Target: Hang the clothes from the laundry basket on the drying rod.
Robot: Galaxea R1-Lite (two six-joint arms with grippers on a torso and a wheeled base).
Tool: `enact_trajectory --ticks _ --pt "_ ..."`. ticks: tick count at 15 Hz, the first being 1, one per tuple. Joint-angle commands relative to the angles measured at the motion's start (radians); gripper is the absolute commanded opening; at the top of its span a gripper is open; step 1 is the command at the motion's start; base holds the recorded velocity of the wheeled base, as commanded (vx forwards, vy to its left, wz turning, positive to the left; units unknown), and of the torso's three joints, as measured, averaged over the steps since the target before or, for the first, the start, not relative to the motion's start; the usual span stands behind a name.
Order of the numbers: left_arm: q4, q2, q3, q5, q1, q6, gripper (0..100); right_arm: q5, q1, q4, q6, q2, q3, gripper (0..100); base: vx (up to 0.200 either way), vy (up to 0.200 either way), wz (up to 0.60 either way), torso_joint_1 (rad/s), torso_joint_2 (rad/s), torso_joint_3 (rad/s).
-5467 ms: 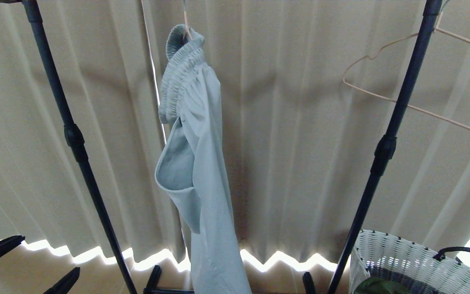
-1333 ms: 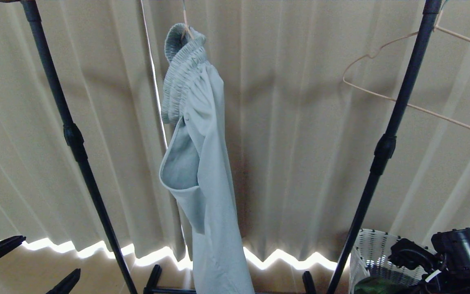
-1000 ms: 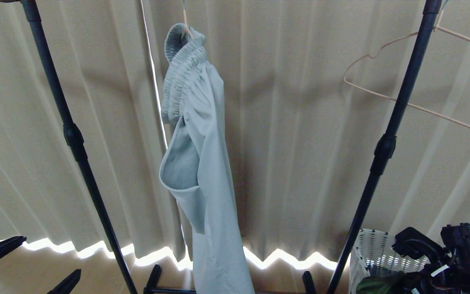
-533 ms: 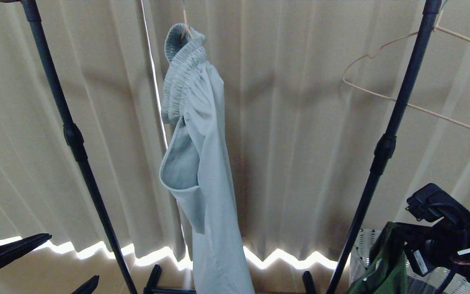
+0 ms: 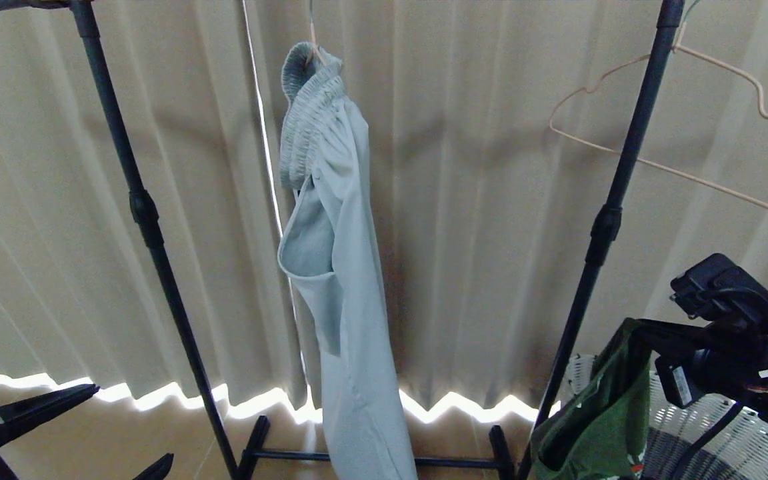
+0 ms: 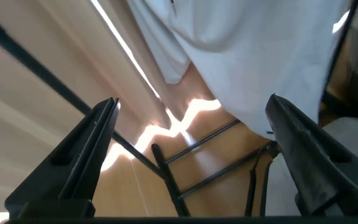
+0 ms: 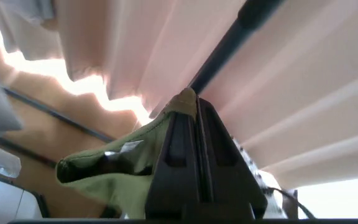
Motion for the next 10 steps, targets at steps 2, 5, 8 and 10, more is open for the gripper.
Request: enact_trajectory --ticks 2,5,8,10 --pt "-0.001 0.004 -0.001 0.001 0.0 0.007 100 0.0 0.013 -0.001 -0.001 0.034 -0.023 0 -0.2 0.0 0.0 0.002 0.0 0.005" --pt "-0.002 0.004 -0.001 -0.001 -0.003 0.019 100 0.0 0.016 -0.001 -0.001 0.035 -0.05 0 -0.133 0.0 0.0 0.002 0.01 0.002" --pt "-0.002 0.008 -0.004 -0.004 -0.006 0.059 100 0.001 0.057 0.001 -0.001 0.04 -0.086 0 0.0 0.0 0.0 0.0 0.0 0.0" --pt "-0.002 0.013 -0.005 -0.006 -0.011 0.062 100 0.001 0.096 -0.001 -0.001 0.049 -0.126 0 0.0 0.0 0.0 0.0 0.0 0.0"
